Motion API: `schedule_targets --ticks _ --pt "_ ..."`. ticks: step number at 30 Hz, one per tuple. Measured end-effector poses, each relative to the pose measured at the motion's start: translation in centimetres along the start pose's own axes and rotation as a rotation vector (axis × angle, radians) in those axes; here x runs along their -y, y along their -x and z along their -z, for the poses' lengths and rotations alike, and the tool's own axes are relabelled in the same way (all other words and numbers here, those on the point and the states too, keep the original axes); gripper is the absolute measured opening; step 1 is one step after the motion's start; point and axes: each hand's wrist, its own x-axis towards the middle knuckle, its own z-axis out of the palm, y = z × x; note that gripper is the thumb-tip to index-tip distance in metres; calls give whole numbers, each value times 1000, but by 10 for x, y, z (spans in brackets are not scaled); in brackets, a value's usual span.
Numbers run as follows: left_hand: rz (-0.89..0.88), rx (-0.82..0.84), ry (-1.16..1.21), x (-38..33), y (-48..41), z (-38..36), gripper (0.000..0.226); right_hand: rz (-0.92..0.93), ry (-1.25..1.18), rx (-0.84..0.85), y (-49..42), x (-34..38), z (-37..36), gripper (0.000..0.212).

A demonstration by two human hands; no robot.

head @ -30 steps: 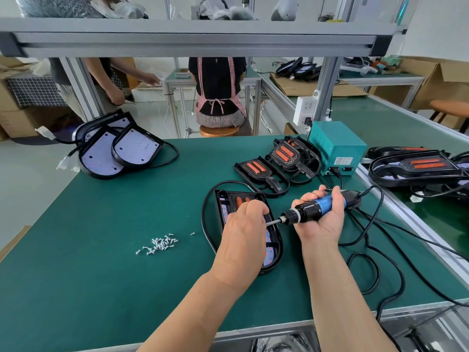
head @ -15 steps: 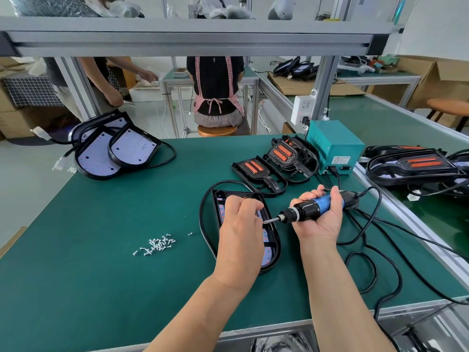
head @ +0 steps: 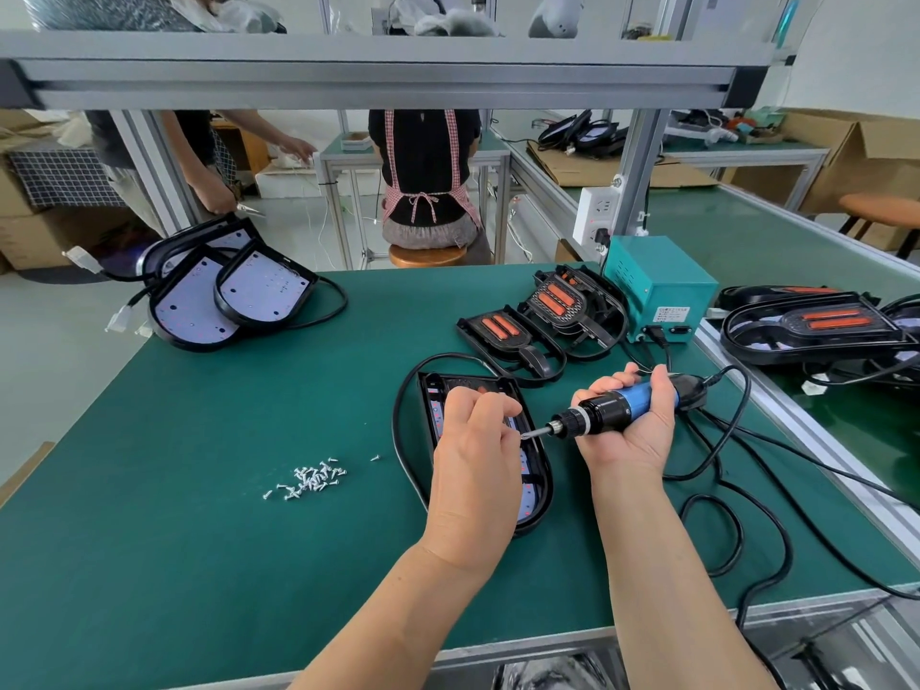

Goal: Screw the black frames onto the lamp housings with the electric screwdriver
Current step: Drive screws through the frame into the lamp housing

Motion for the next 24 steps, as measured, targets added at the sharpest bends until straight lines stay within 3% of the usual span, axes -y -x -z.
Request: schedule_targets --ticks 15,24 --pt "72 -46 25 -3 5 -3 16 11 18 -1 -2 -2 2 26" --pt "-8 51 -103 -3 6 2 28 14 104 -9 -3 -3 2 23"
